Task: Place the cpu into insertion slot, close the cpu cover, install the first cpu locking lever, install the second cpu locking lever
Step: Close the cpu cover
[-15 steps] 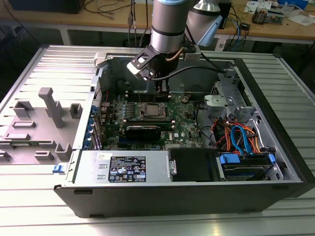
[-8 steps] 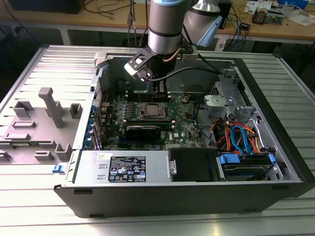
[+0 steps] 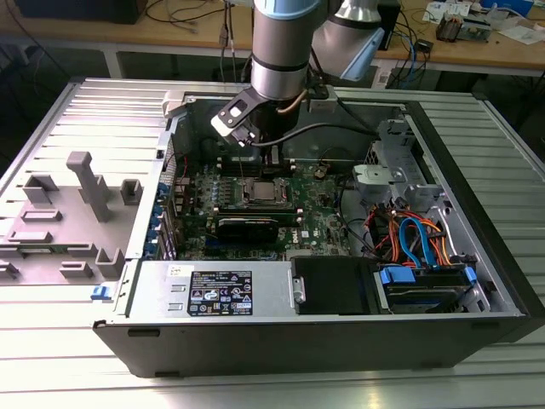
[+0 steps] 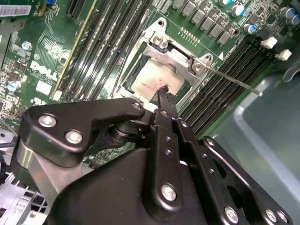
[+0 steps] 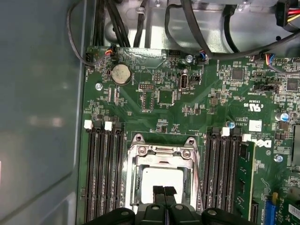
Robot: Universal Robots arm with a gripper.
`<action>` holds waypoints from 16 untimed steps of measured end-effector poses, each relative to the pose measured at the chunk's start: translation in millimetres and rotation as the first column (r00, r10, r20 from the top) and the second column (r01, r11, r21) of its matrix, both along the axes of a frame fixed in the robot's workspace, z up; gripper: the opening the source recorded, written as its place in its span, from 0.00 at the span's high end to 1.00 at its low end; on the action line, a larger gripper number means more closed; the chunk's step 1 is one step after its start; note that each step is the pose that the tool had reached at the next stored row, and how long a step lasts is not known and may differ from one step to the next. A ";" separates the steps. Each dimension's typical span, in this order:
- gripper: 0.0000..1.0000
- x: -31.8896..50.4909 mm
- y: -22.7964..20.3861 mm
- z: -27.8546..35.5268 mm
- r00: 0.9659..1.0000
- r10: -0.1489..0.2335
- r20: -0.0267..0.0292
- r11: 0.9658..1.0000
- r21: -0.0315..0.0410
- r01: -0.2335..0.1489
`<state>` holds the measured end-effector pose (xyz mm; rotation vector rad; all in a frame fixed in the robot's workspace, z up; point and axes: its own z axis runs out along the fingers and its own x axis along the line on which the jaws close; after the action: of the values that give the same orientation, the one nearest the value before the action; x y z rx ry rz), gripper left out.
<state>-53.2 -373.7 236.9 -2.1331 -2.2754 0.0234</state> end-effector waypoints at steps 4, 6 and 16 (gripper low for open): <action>0.89 -12.6 0.0 -7.6 1.000 0.000 0.000 1.000 0.000 0.000; 0.89 -17.6 0.0 -12.2 1.000 0.001 0.000 1.000 0.000 -0.001; 0.89 -26.6 0.1 -29.8 1.000 0.006 0.000 1.000 0.001 -0.006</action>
<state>-79.9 -373.7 207.2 -2.1254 -2.2819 0.0228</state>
